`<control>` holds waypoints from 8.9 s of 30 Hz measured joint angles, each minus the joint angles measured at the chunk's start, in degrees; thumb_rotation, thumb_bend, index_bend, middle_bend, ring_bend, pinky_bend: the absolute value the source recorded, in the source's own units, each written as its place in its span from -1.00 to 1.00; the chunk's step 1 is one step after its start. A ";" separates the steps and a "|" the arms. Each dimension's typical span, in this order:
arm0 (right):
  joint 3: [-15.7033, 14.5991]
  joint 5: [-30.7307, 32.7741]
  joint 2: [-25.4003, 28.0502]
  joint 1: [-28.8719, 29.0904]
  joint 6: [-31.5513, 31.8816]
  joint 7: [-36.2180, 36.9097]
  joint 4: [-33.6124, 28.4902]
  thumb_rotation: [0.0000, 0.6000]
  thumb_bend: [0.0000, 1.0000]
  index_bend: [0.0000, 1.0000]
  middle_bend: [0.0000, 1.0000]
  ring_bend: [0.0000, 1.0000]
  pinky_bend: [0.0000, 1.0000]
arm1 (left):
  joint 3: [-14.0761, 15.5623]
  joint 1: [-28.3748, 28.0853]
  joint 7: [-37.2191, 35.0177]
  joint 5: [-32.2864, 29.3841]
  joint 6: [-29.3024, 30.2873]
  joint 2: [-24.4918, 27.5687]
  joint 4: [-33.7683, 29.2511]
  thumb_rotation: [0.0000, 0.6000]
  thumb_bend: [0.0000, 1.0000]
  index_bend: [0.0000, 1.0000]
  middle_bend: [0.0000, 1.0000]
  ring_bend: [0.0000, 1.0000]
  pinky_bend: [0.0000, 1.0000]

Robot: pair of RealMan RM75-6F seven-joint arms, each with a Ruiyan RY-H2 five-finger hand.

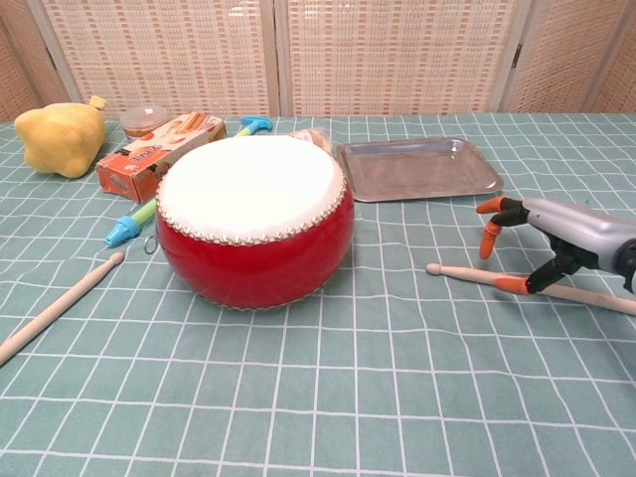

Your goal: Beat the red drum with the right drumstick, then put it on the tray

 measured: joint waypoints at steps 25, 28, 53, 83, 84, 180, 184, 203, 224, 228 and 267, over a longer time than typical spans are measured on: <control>-0.95 -1.02 -3.73 0.75 1.80 6.01 4.85 1.00 -0.07 0.25 -0.81 -1.00 -0.79 | 0.37 0.24 -2.19 0.45 -0.01 0.16 1.09 1.00 -0.52 -1.00 -1.00 -1.00 -0.98; -0.62 -1.64 -2.22 0.27 3.08 9.88 2.59 1.00 -0.07 0.25 -0.78 -0.98 -0.78 | 0.39 0.22 -1.96 0.72 0.13 0.34 0.74 1.00 -0.52 -1.00 -1.00 -1.00 -0.98; -1.37 -12.80 6.16 2.76 5.72 97.46 5.10 1.00 -0.07 0.24 -0.59 -0.66 -0.51 | 0.77 0.68 2.57 1.71 1.37 2.85 -4.65 1.00 -0.52 -1.00 -1.00 -1.00 -0.98; -13.00 -20.65 -8.79 6.77 15.82 138.07 38.89 1.00 -0.55 -0.03 -0.38 -0.32 -0.20 | 1.22 0.24 0.83 1.60 -0.25 2.10 -2.59 1.00 -0.52 -1.00 -1.00 -1.00 -0.98; -13.24 -20.73 -8.89 6.67 16.11 138.37 39.20 1.00 -0.57 -0.04 -0.38 -0.32 -0.20 | 1.25 0.25 0.78 1.64 -0.23 2.08 -2.55 1.00 -0.52 -1.00 -1.00 -1.00 -0.98; 2.15 6.45 7.93 26.34 -2.54 -25.12 -10.40 1.00 0.21 1.00 0.94 1.00 1.00 | 1.38 0.29 -2.16 2.60 0.54 1.25 0.24 1.00 -0.49 -1.00 -1.00 -1.00 -0.99; 3.56 10.38 4.53 29.77 -3.89 -33.53 -8.62 1.00 0.21 1.00 0.94 1.00 1.00 | 1.39 0.26 -2.69 2.58 0.38 1.03 0.69 1.00 -0.49 -1.00 -1.00 -1.00 -0.99; 6.42 12.55 2.16 30.57 -1.38 -30.37 -5.79 1.00 0.22 1.00 0.94 1.00 1.00 | 1.37 0.24 -2.59 2.92 0.60 0.92 0.73 1.00 -0.49 -1.00 -1.00 -1.00 -0.99; 5.68 10.07 0.96 29.25 -0.34 -27.67 -2.32 1.00 0.22 1.00 0.94 1.00 1.00 | 1.36 0.46 -1.99 2.52 0.68 0.98 0.39 1.00 -0.49 -1.00 -1.00 -1.00 -0.99; 6.71 9.65 1.14 28.66 0.19 -20.25 -2.67 1.00 0.22 1.00 0.94 1.00 1.00 | 1.36 0.46 -1.92 2.63 0.76 0.90 0.40 1.00 -0.49 -1.00 -1.00 -1.00 -0.99; 3.76 9.07 -0.93 28.99 -2.71 -34.64 1.91 1.00 0.22 1.00 0.94 1.00 1.00 | 1.20 0.28 -2.08 1.73 -0.18 0.49 0.81 1.00 -0.49 -1.00 -1.00 -1.00 -0.99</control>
